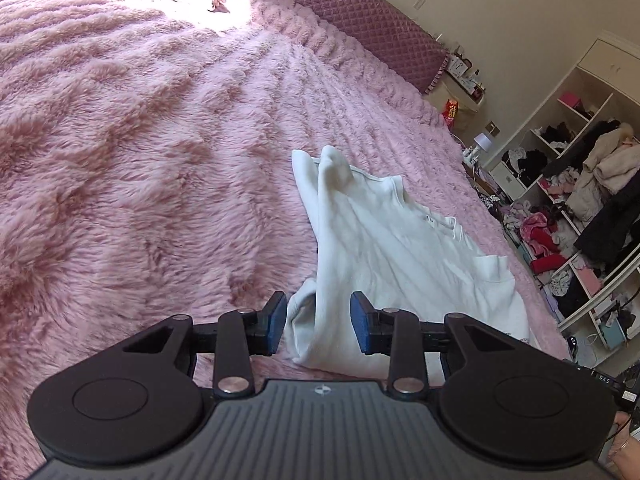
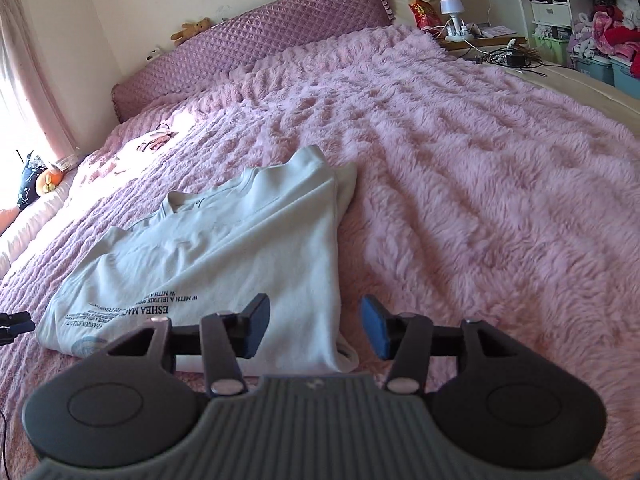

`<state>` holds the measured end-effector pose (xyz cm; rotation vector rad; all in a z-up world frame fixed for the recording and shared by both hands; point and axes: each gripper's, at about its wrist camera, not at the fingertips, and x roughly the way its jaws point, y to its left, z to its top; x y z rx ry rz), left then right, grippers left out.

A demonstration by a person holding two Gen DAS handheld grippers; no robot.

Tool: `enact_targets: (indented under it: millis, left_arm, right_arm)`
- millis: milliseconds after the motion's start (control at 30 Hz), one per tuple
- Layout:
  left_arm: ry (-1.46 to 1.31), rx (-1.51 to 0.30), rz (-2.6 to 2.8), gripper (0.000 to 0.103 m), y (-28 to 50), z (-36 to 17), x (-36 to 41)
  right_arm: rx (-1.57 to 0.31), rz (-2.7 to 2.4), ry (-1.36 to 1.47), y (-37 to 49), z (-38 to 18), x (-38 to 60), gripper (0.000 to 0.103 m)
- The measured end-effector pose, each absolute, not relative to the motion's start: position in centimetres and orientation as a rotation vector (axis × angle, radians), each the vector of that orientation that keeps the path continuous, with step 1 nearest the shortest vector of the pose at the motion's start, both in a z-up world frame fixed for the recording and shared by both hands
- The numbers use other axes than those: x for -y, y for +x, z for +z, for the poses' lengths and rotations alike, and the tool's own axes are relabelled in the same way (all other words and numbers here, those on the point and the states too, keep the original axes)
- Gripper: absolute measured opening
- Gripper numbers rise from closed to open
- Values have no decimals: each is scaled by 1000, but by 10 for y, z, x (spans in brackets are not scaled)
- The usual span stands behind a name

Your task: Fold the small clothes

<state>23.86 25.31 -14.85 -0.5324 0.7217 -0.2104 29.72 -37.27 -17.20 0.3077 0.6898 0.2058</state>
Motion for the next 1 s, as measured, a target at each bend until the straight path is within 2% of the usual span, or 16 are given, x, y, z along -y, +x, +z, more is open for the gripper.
enact_targets:
  millis: [333,400,500,533,567,600,633,867,1000]
  left_arm:
    - [-449,-784,-242,37,258,-169,-219]
    - [-421,-782,-254,13,259,-170,-211]
    - [-384,-785,-232,6,258,-169,-207]
    - [-382,-785,-223,5,258,-169,-207]
    - [-373,-786,-209,4,257,-168,-206]
    - [-370,-789,-208,4,256,-168,-207]
    - [-366,-792,-206,4,255,-167,-207]
    - [-399,-773,-186,3,244,-149,-220]
    - [-336,-869,-155,3,252,-165,-217]
  right_arm:
    - [-700,210,283,303,-179,358,49]
    - [-708,219,271,307,-182,354,48]
    - [-737,207,260,316,-189,349,48]
    - [-742,207,273,318,-191,350,46]
    - [-748,210,286,320,-193,350,37]
    - [-748,205,284,320,-193,349,6]
    - [-750,193,268,320,-193,348,0]
    - [-671,173,258,304,-169,351,0]
    - [-722,155,243,301,-178,356,0]
